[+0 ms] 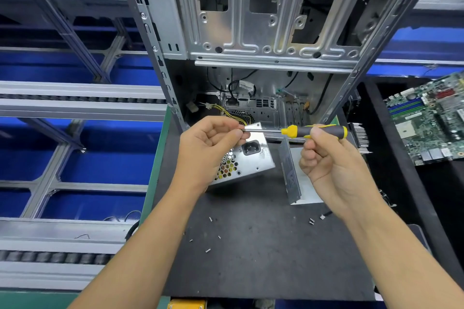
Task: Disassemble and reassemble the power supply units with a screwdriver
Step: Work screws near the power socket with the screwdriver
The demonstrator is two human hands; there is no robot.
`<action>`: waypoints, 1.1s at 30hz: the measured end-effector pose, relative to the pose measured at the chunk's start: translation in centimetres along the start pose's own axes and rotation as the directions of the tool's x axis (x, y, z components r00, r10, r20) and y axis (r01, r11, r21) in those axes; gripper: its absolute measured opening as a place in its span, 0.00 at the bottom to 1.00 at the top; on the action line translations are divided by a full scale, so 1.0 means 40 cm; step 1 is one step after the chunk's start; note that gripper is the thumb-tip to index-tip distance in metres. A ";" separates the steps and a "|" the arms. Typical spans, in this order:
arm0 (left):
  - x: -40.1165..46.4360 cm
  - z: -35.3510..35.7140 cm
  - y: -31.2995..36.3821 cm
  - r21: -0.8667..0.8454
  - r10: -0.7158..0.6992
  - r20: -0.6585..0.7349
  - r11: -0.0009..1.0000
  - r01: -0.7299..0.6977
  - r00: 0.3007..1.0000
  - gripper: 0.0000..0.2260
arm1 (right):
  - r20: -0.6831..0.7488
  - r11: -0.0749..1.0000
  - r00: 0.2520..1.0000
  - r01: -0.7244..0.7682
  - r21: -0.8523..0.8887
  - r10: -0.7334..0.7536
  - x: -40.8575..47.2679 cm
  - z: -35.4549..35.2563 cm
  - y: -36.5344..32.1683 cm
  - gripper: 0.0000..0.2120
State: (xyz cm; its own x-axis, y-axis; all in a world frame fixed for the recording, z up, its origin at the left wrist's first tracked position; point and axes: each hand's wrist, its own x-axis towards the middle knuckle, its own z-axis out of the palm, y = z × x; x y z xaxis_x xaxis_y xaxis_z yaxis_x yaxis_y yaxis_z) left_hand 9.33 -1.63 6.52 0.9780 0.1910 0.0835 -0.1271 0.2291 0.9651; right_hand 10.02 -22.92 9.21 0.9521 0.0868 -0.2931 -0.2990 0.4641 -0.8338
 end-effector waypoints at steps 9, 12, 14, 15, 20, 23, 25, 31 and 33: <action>-0.011 0.008 -0.014 0.059 -0.002 -0.009 0.998 0.002 1.000 0.11 | -0.143 1.000 0.990 0.012 0.019 -0.009 -0.001 0.037 0.026 0.08; -0.014 0.011 -0.015 0.051 0.002 0.012 0.999 -0.003 1.000 0.14 | -0.163 0.999 0.986 0.027 0.020 -0.024 0.000 0.037 0.026 0.07; -0.017 0.012 -0.017 0.013 0.015 0.004 1.000 -0.015 1.000 0.12 | -0.178 0.997 0.981 0.072 0.002 -0.071 0.000 0.032 0.019 0.07; -0.018 0.012 -0.017 -0.001 0.027 -0.011 1.000 -0.027 1.000 0.10 | -0.186 0.993 0.975 0.117 -0.028 -0.120 -0.003 0.029 0.013 0.07; -0.013 0.010 -0.019 -0.035 0.057 -0.081 0.998 -0.060 0.995 0.09 | -0.018 0.808 0.878 0.432 -0.400 -0.479 -0.027 0.034 -0.016 0.05; -0.011 0.010 -0.024 -0.005 0.056 -0.087 0.998 -0.056 0.995 0.10 | 0.135 0.668 0.822 0.535 -0.517 -0.553 -0.048 0.065 -0.023 0.04; -0.010 0.011 -0.024 0.006 0.053 -0.081 0.999 -0.052 0.995 0.10 | 0.179 0.603 0.805 0.552 -0.576 -0.566 -0.056 0.085 -0.021 0.03; -0.008 0.013 -0.019 0.011 0.053 -0.070 0.999 -0.053 0.996 0.13 | 0.247 0.472 0.776 0.568 -0.675 -0.581 -0.051 0.101 -0.007 0.05; -0.008 0.013 -0.020 0.011 0.054 -0.068 0.998 -0.054 0.996 0.13 | 0.242 0.466 0.773 0.567 -0.679 -0.587 -0.050 0.099 -0.005 0.05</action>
State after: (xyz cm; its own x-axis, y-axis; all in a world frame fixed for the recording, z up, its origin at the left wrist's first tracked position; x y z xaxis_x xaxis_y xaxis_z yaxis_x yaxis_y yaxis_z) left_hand 9.20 -2.37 5.87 0.9563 0.2673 0.1189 -0.1778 0.2080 0.9618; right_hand 8.42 -19.71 11.81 0.9265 0.0080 0.3761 0.3571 -0.3335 -0.8725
